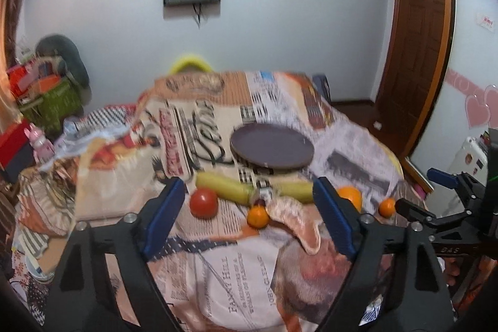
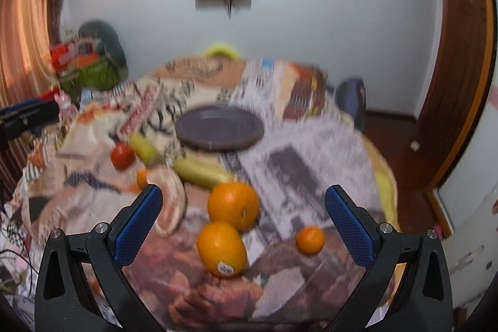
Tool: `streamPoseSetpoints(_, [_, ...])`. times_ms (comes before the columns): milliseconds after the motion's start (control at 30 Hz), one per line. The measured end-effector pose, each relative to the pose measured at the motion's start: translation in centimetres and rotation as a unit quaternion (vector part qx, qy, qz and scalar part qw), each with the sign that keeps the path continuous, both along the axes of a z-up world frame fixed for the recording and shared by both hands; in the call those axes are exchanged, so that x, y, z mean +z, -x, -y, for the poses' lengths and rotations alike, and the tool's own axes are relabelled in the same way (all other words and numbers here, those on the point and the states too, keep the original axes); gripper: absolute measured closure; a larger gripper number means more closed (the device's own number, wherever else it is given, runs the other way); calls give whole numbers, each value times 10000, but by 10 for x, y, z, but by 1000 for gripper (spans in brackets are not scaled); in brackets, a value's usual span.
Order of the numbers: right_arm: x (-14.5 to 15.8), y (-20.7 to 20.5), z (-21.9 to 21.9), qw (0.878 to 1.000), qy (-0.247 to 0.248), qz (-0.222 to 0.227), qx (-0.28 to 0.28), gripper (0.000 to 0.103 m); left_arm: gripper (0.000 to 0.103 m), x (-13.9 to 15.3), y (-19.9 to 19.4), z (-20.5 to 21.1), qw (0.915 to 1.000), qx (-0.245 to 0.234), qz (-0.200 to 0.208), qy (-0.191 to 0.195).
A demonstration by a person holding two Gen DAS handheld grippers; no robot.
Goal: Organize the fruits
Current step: 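Grasp the grapefruit segment with the left tool while the right tool grasps the large orange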
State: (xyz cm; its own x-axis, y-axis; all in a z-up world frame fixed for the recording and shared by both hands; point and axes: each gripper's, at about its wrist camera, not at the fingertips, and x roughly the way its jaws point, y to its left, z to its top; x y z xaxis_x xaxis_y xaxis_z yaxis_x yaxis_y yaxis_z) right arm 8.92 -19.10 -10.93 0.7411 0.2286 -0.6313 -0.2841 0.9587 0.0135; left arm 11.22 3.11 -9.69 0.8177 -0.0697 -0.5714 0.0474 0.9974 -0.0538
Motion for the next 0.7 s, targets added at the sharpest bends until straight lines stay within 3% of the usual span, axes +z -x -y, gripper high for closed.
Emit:
streamPoseSetpoints(100, [-14,-6,5,9997,-11,-261,30,2,24,-19,-14,0,9994,-34,-324,61])
streamPoseSetpoints(267, [-37,-14,7,9967,-139,-757,241,15,25,-47,-32,2,9960,-135,-863,197])
streamPoseSetpoints(500, [-56,-23,-5,9911,-356,-1188,484,18,25,-75,-52,18,9901,-383,-1340,176])
streamPoseSetpoints(700, [-71,-31,-3,9839,-586,-1557,647,39,25,-96,-67,36,9844,-552,-1666,157])
